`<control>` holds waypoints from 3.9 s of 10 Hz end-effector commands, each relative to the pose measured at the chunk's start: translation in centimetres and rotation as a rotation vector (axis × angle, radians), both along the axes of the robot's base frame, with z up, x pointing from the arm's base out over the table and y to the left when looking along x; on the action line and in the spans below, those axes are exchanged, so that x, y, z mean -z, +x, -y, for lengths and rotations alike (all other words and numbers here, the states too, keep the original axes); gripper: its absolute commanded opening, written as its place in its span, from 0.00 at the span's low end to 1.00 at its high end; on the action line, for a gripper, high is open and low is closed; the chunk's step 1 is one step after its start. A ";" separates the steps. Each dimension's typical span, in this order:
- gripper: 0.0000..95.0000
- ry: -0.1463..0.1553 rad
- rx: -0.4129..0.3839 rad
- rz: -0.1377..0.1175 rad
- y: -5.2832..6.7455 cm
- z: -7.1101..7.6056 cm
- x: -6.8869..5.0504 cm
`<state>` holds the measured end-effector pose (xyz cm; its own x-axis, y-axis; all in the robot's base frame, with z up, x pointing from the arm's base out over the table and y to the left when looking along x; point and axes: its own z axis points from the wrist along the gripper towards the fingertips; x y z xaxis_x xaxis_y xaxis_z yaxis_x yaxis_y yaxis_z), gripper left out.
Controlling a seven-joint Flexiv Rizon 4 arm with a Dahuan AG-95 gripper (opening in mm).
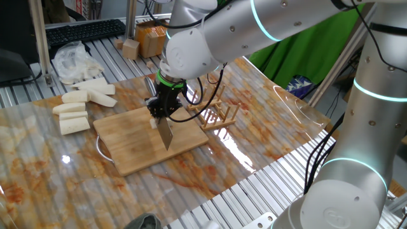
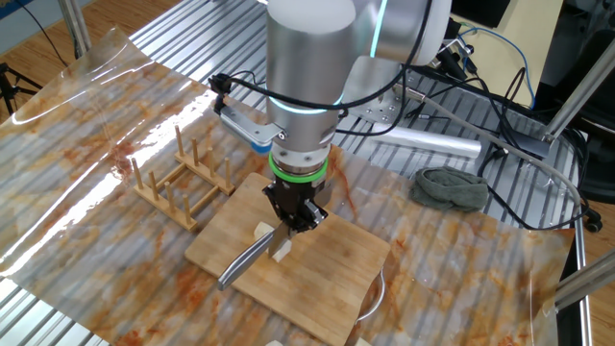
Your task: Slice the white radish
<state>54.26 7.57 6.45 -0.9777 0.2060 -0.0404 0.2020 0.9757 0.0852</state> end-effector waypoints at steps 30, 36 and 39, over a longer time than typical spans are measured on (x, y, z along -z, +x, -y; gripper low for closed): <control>0.00 -0.018 0.086 -0.039 0.1 0.4 0.2; 0.00 -0.034 0.080 -0.056 0.3 0.4 0.6; 0.00 -0.042 0.088 -0.052 0.4 0.2 1.5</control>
<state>54.72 7.39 5.34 -0.9554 0.2953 0.0048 0.2953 0.9550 0.0292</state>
